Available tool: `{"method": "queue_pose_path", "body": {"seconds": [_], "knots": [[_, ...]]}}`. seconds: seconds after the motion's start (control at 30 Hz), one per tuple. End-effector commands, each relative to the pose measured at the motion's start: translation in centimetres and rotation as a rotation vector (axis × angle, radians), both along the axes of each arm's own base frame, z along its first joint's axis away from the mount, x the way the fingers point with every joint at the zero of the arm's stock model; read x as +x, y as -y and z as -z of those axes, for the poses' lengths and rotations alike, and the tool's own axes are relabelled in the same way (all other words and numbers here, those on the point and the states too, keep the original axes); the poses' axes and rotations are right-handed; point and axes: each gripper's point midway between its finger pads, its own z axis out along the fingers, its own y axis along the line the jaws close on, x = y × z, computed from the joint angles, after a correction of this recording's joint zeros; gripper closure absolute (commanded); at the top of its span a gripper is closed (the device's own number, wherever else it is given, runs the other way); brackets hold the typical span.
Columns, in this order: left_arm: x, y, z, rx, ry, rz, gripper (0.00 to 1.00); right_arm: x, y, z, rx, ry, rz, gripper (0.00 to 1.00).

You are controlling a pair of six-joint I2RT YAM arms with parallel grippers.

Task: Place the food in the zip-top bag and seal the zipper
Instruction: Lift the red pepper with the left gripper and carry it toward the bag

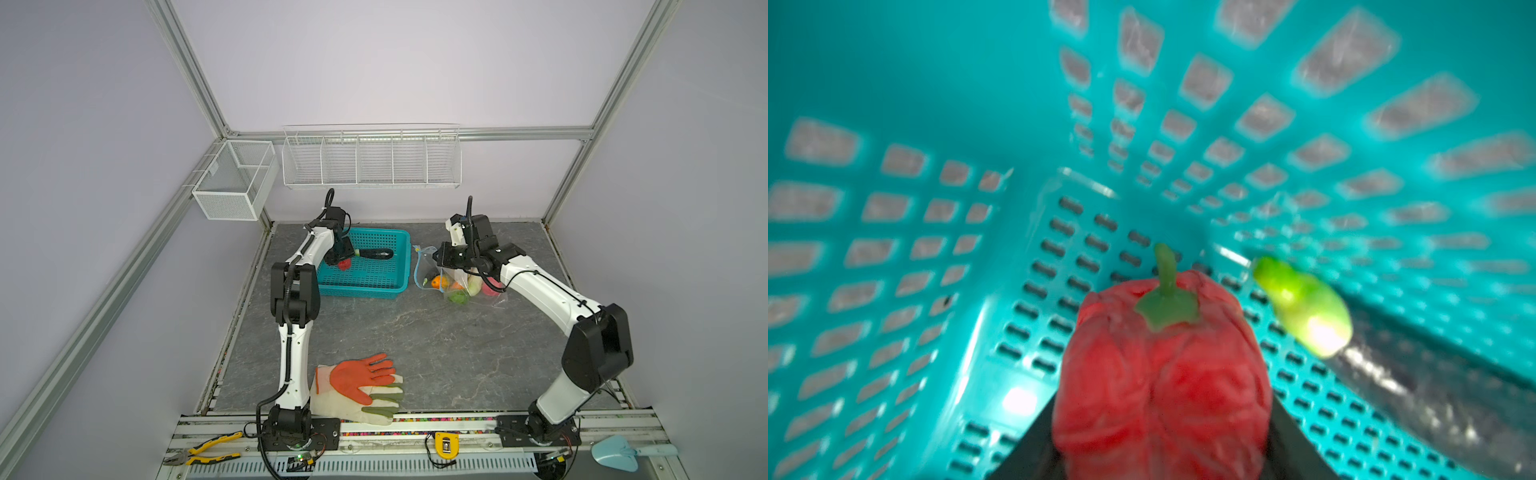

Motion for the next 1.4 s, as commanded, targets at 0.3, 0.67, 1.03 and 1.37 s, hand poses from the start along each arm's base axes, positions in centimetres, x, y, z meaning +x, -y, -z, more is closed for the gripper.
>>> {"method": "queue_pose_path", "body": {"seconds": [0.3,0.67,1.03,1.37], "knots": [[-4.0,0.8,-6.7,-0.083,0.097,0.009,0.55,0.3,0.1,-0.8,-0.014,0.023,0.000,0.93],[-8.3,9.1,-13.8,-0.296,0.194,0.199,0.57,0.1,0.0,-1.1,-0.014,0.028,0.003,0.93],[-13.2,19.2,-18.4,-0.561,0.248,0.349,0.57,0.2,-0.2,-1.7,-0.005,0.036,0.000,0.93],[-15.4,23.4,-18.7,-0.690,0.222,0.404,0.57,0.3,-0.5,-2.1,0.004,0.040,-0.001,0.93]]}}
